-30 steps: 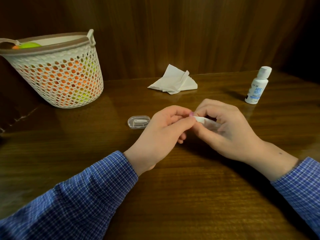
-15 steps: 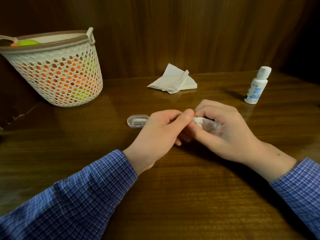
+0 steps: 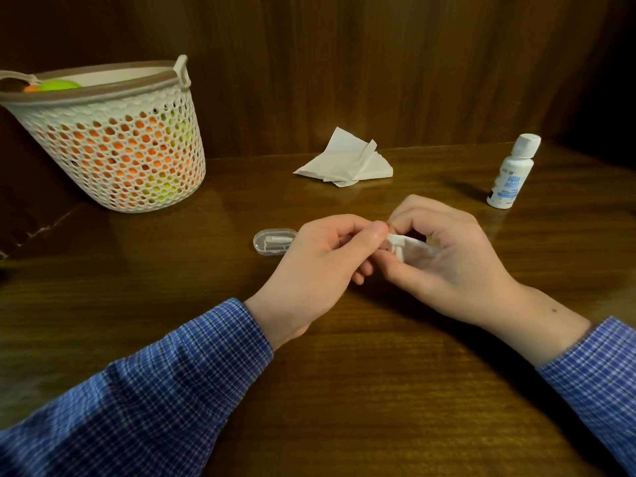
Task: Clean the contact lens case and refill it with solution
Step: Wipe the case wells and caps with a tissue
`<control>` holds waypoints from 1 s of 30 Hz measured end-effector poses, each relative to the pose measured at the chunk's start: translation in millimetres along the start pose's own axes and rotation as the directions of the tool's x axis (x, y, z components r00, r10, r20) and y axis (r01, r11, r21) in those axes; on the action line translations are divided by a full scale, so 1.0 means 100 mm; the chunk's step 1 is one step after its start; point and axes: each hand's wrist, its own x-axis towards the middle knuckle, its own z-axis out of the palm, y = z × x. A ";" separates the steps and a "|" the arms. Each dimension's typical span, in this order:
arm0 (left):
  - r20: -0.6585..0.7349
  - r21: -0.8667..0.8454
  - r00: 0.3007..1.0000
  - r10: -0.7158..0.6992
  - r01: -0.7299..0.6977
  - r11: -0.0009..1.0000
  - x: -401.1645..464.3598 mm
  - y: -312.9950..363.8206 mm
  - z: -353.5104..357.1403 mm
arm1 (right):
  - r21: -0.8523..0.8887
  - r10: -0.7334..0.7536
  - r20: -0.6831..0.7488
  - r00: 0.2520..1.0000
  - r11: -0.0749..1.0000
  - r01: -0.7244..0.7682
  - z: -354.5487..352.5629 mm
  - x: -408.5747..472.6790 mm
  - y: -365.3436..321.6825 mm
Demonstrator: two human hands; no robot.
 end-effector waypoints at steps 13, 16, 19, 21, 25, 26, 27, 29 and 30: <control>0.026 0.012 0.999 0.033 -0.034 0.999 0.01 -0.01 0.00 | 0.042 -0.027 0.009 1.000 0.999 0.026 -0.03 0.01 -0.02; 0.007 -0.011 0.999 0.048 -0.048 0.999 0.00 -0.03 0.01 | 0.015 -0.021 -0.008 1.000 1.000 0.021 -0.01 0.00 0.00; -0.005 0.008 0.999 0.041 -0.041 0.999 0.00 -0.04 0.01 | -0.014 -0.031 -0.025 0.999 0.999 0.031 0.01 0.00 0.00; -0.012 0.022 0.999 0.036 -0.035 0.999 0.00 -0.04 0.01 | -0.001 -0.042 -0.027 0.999 0.999 0.042 0.01 0.00 -0.01; 0.025 0.030 0.999 0.048 -0.049 0.998 0.00 -0.04 0.01 | 0.030 -0.037 0.013 0.999 0.999 0.037 -0.03 0.00 -0.02; 0.040 0.016 0.998 0.043 -0.043 0.999 0.00 -0.03 0.01 | 0.035 -0.030 0.023 0.999 0.999 0.029 -0.03 0.00 -0.02; 0.052 0.002 0.998 0.038 -0.038 0.999 0.00 -0.02 0.00 | 0.035 -0.023 0.028 0.999 0.999 0.022 -0.04 0.00 -0.02; 0.064 -0.025 0.997 0.032 -0.031 0.999 0.00 -0.02 0.00 | 0.025 -0.020 0.023 1.000 0.999 0.019 -0.02 0.00 -0.02; 0.063 -0.040 0.998 0.031 -0.029 0.999 -0.01 -0.01 0.00 | 0.018 -0.025 0.014 1.000 1.000 0.024 -0.02 0.00 -0.02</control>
